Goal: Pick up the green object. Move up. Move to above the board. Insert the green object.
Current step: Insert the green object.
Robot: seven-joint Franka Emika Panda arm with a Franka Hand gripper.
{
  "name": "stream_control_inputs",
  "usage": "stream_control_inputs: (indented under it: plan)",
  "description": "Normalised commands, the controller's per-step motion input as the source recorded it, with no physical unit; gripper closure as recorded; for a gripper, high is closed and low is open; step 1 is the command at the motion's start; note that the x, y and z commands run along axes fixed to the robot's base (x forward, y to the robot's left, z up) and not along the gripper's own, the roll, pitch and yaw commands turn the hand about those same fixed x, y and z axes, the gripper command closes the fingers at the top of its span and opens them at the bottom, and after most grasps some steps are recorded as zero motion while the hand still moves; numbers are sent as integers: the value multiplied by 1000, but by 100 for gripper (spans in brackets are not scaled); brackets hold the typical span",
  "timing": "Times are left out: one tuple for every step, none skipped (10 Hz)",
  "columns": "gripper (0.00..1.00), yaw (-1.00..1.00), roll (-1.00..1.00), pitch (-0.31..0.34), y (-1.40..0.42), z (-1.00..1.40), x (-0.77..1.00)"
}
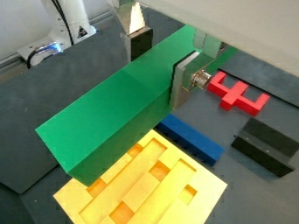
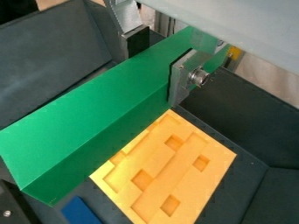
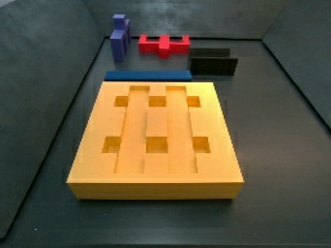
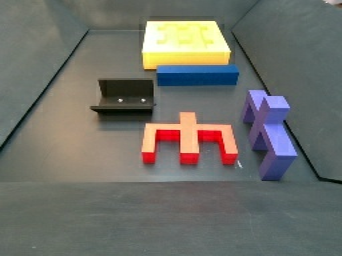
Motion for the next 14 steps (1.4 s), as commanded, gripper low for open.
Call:
stream_control_inputs:
  plan:
    - [100,71,-66,-31,-500,-911,-231]
    - [100,89,-14,0,-397,-1000,-243]
    - [100,129,0,0,-306,-1000,-229]
    - [100,186,0,0,-237,-1000,-189]
    - [100,220,0,0,-217,-1000,-166]
    - [100,289,0,0,-211,-1000,-131]
    - [100,257,0,0,-217,-1000,-120]
    - [100,251,-83,-26,-154,-923,0]
    - [100,234,-96,-57,-177,-866,0]
    - [100,143,-101,-101,-103,-857,51]
    - [100,0,-89,-90,0,-946,197]
    - [100,0,-79,-73,0,-980,229]
    - [100,-66,-31,-47,100,-1000,214]
    - [100,-49,-21,-43,174,-1000,106]
